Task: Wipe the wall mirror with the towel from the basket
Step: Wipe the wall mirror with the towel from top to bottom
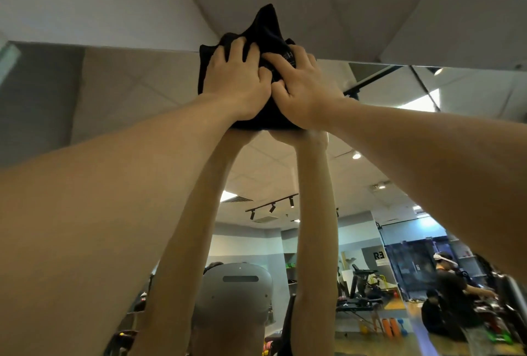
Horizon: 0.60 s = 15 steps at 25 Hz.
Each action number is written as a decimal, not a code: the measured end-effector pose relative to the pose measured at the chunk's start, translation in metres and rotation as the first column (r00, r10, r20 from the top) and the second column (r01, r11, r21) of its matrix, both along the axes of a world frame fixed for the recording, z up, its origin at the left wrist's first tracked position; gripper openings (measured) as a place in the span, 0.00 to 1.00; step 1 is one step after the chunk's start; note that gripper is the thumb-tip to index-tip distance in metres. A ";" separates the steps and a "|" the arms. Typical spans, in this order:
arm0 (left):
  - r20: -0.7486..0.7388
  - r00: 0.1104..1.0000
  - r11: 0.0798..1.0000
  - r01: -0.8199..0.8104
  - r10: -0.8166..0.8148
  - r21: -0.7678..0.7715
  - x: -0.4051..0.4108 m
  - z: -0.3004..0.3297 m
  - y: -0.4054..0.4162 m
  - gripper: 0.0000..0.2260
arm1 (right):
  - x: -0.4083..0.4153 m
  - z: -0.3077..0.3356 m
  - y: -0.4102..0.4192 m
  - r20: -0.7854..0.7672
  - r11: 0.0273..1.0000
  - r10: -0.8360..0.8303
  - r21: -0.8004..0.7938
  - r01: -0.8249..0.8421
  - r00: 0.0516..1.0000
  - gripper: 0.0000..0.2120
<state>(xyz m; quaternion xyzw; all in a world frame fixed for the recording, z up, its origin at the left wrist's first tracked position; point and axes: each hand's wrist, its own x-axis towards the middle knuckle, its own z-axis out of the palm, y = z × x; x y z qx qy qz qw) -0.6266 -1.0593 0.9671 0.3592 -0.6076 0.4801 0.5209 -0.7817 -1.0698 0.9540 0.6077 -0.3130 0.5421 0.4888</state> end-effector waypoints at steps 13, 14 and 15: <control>-0.024 1.000 1.000 0.008 -0.008 0.001 -0.204 -0.011 -0.017 0.27 | -0.203 -0.009 -0.014 -0.034 1.000 0.029 0.005 -0.028 0.999 0.26; -0.021 1.000 1.000 0.011 -0.011 -0.001 -0.208 -0.009 -0.017 0.27 | -0.207 -0.008 -0.015 -0.029 1.000 0.028 0.002 -0.028 0.999 0.27; -0.021 1.000 1.000 0.013 -0.013 -0.003 -0.211 -0.008 -0.018 0.27 | -0.210 -0.007 -0.015 -0.025 1.000 0.020 0.003 -0.020 0.999 0.27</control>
